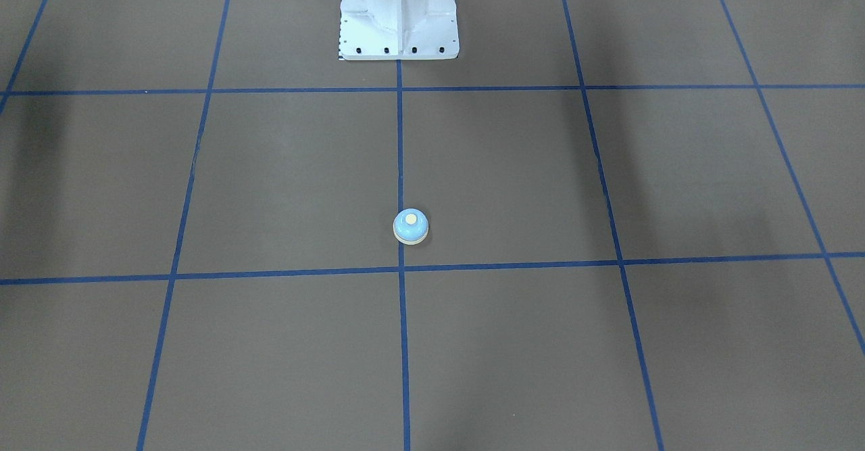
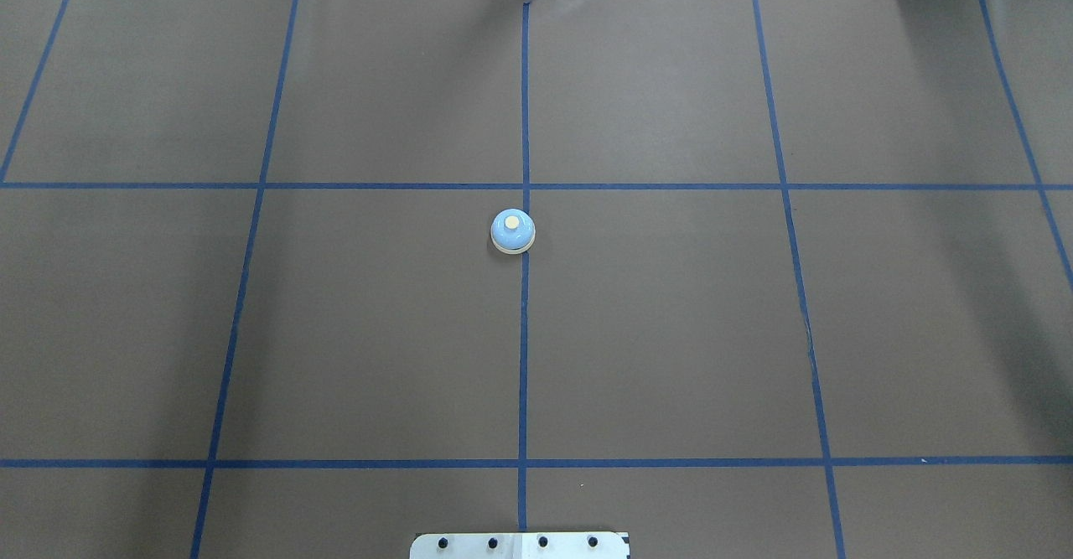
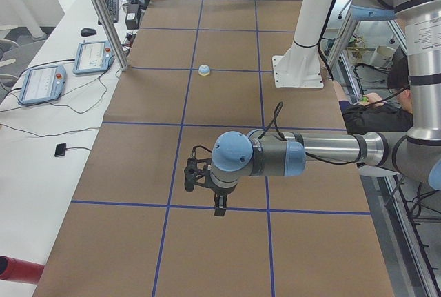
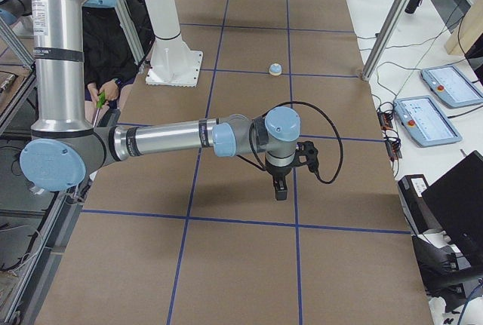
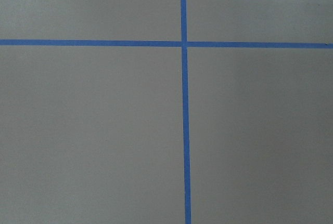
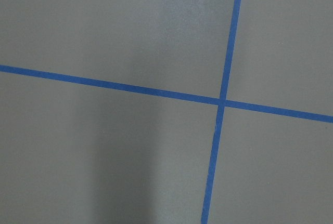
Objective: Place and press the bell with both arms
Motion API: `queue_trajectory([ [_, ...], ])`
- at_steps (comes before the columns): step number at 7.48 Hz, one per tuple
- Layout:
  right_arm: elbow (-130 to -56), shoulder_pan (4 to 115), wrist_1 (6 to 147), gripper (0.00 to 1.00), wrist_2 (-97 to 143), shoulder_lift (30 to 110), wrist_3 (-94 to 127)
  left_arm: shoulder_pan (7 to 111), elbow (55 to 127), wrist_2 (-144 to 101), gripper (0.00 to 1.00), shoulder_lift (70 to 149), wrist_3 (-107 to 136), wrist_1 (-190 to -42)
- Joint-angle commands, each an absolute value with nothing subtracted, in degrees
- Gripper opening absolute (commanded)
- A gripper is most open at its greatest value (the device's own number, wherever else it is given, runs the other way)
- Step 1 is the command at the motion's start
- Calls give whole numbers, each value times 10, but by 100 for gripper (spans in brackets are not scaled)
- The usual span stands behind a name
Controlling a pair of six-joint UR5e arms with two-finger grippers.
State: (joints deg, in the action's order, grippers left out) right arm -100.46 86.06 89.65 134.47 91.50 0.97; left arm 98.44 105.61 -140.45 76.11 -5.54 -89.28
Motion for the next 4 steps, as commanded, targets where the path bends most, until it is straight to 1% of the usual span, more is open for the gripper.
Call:
queue_trajectory([
  [1,-1005,860,896,100,1346,915,10,984,1054,-1404,100,761,-55,-893],
  [4,-1002,858,896,100,1346,916,10,983,1051,-1404,100,762,-55,-892],
])
